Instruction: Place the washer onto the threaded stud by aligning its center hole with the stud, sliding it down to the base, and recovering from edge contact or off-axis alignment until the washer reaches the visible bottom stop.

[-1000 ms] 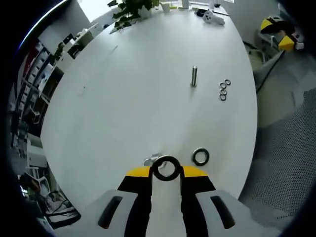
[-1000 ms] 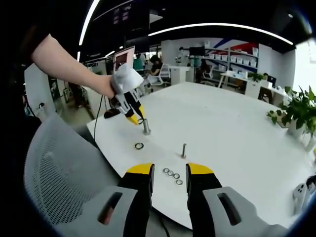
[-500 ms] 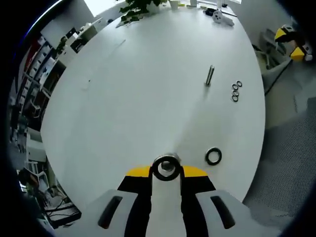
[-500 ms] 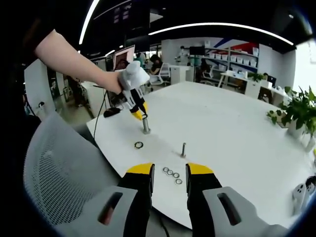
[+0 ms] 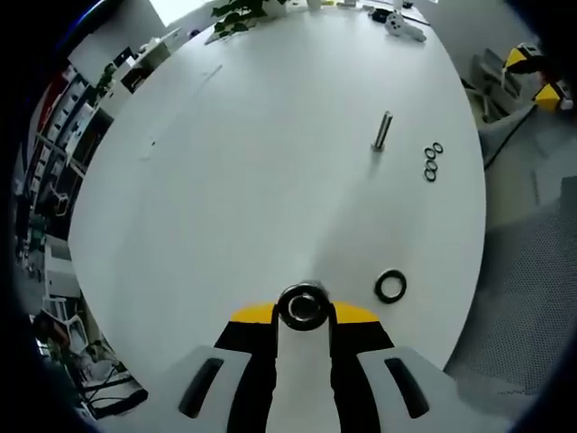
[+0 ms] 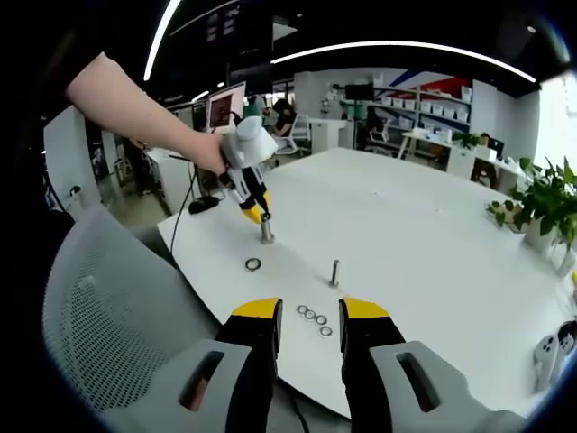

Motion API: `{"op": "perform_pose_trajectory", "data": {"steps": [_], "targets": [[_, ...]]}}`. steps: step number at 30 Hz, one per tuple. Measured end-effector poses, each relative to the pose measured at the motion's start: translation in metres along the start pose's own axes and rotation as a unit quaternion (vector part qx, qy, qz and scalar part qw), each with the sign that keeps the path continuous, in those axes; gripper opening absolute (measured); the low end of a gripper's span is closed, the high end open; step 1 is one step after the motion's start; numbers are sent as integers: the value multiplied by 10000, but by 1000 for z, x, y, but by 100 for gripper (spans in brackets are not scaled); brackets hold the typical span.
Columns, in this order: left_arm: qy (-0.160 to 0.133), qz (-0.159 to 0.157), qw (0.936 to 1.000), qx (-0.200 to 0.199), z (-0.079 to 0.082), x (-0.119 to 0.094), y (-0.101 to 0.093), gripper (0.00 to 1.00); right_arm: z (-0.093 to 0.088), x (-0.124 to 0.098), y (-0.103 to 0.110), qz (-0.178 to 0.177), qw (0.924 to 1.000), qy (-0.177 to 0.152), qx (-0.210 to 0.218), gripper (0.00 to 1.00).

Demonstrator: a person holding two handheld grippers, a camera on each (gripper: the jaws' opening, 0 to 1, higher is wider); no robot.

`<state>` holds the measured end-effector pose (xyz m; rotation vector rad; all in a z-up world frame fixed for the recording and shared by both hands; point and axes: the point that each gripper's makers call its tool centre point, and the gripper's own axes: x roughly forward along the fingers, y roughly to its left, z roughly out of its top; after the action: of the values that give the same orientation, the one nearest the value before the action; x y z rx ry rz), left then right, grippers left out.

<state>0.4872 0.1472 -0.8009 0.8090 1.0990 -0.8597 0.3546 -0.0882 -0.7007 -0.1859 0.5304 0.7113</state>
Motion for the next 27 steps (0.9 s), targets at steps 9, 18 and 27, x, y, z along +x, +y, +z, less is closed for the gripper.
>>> {"op": "perform_pose_trajectory", "data": {"steps": [9, 18, 27], "targets": [[143, -94, 9998, 29, -4, 15, 0, 19, -1, 0, -1, -20, 10000, 21, 8, 28], [280, -197, 9994, 14, -8, 35, -4, 19, -4, 1, -1, -15, 10000, 73, -2, 27], [370, -275, 9989, 21, -7, 44, -11, 19, -6, 0, -1, -15, 9999, 110, 15, 27]]}}
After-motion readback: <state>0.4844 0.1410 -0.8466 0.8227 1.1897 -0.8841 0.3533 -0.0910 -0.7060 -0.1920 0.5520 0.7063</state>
